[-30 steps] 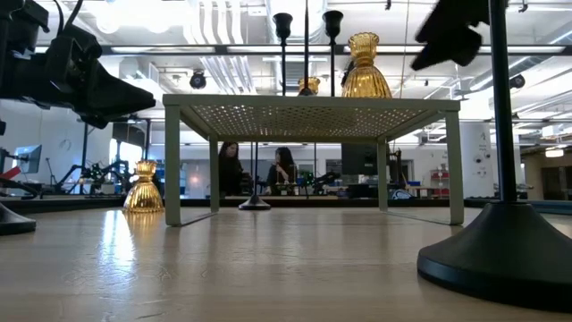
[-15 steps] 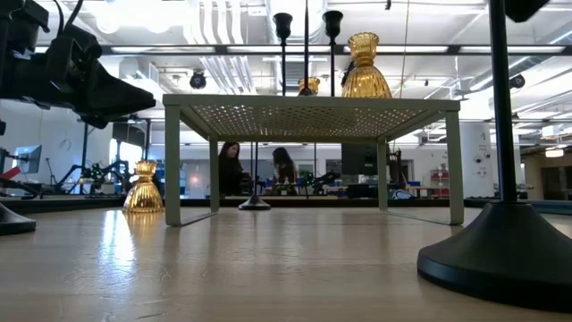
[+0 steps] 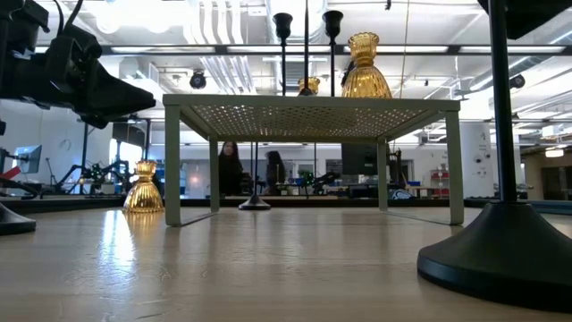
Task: Pick & Place candle stick holders
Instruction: Put the black candle holder on the shelf
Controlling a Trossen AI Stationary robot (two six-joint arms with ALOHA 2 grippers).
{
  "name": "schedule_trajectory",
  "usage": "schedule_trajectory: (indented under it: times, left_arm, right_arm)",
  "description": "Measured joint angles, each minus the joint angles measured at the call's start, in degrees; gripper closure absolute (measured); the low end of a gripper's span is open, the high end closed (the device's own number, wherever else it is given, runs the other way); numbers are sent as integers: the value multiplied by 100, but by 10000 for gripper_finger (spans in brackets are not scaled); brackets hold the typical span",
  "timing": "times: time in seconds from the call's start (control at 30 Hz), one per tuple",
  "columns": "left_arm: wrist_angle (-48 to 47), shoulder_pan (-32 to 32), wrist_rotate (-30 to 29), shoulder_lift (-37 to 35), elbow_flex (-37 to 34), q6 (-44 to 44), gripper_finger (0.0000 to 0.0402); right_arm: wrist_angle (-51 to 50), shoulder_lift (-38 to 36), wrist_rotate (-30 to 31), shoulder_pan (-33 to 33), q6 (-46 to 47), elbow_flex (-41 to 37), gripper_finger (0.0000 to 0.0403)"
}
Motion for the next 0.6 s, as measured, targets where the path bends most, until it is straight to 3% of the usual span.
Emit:
schedule_trajectory:
  times: [0.6]
  left_arm:
    - [0, 2, 0, 0, 0, 0, 280]
  right_arm:
    - [1944, 808, -66, -303, -189, 0, 243]
